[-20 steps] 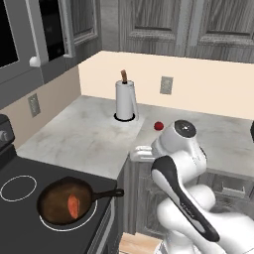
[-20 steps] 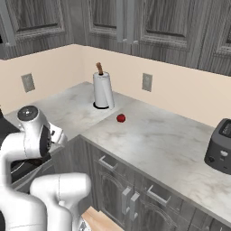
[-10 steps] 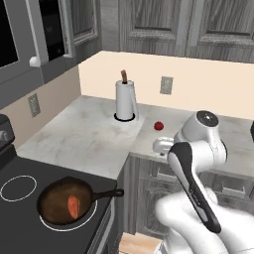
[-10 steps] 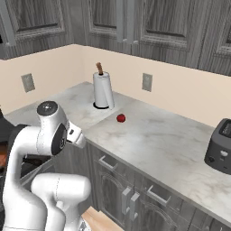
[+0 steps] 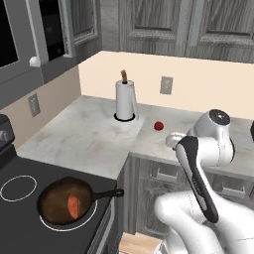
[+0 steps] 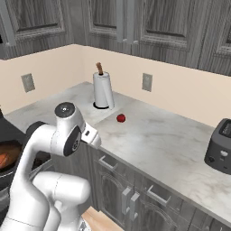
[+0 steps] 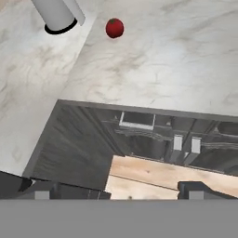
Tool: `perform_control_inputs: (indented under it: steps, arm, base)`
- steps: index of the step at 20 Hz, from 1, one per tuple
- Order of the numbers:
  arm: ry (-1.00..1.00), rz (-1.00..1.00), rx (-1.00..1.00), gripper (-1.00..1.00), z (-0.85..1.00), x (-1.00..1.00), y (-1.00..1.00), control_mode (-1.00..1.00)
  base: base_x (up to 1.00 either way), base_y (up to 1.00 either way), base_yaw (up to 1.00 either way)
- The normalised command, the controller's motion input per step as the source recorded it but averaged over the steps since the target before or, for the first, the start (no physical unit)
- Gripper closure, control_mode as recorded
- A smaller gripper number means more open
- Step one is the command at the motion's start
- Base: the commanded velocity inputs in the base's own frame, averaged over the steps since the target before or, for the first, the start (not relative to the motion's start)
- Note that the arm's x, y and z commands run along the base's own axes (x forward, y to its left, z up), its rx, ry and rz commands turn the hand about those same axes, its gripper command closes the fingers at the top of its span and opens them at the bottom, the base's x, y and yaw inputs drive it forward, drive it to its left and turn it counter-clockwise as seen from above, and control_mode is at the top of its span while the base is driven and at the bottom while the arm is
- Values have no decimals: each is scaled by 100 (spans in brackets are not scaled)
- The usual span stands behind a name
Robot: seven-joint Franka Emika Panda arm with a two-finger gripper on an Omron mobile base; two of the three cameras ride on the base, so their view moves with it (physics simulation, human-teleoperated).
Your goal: Put the sweet potato and tomato in the pan. Then turn on the front right burner and set the heat to medium.
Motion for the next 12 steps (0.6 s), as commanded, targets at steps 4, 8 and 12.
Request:
perform_control_inputs:
  steps: [4, 8, 12]
  arm:
    - [0, 0, 0, -100, 0, 64, -19, -100]
    - [0, 0, 0, -100, 0, 75, -11, -100]
    - [0, 0, 0, -100, 0, 68, -12, -100]
  base:
    - [0, 0, 0]
    - [0, 0, 0]
    - [0, 0, 0]
